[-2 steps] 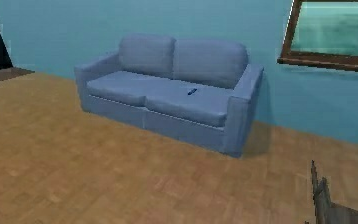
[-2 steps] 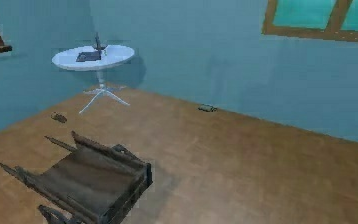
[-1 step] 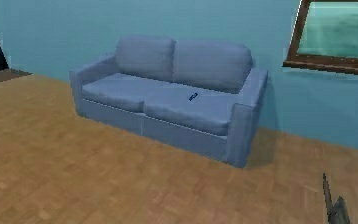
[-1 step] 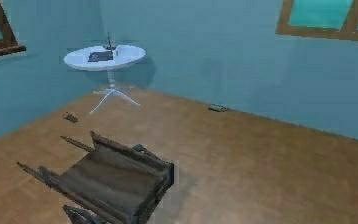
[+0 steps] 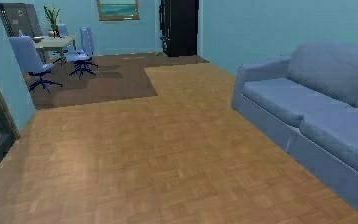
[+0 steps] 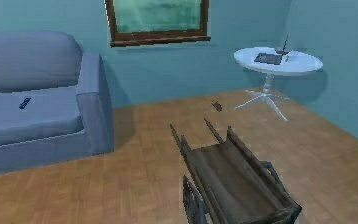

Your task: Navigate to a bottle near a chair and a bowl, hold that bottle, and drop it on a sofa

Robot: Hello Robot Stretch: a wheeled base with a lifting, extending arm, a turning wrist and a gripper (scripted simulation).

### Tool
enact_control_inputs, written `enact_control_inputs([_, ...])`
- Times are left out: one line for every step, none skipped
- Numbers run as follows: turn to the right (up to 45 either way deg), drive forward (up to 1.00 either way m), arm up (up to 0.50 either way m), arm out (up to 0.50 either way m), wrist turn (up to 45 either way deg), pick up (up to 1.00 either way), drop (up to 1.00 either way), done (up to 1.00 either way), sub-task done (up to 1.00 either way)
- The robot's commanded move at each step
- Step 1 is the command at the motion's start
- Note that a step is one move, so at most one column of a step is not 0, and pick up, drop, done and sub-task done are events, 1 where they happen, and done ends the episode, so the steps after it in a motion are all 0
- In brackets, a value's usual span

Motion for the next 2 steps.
enact_control_inputs([-15.0, 0.00, 0.00, 0.00, 0.0, 0.00, 0.00, 0.00, 0.00])
enact_control_inputs([0.0, 0.65, 0.00, 0.00, 0.0, 0.00, 0.00, 0.00, 0.00])
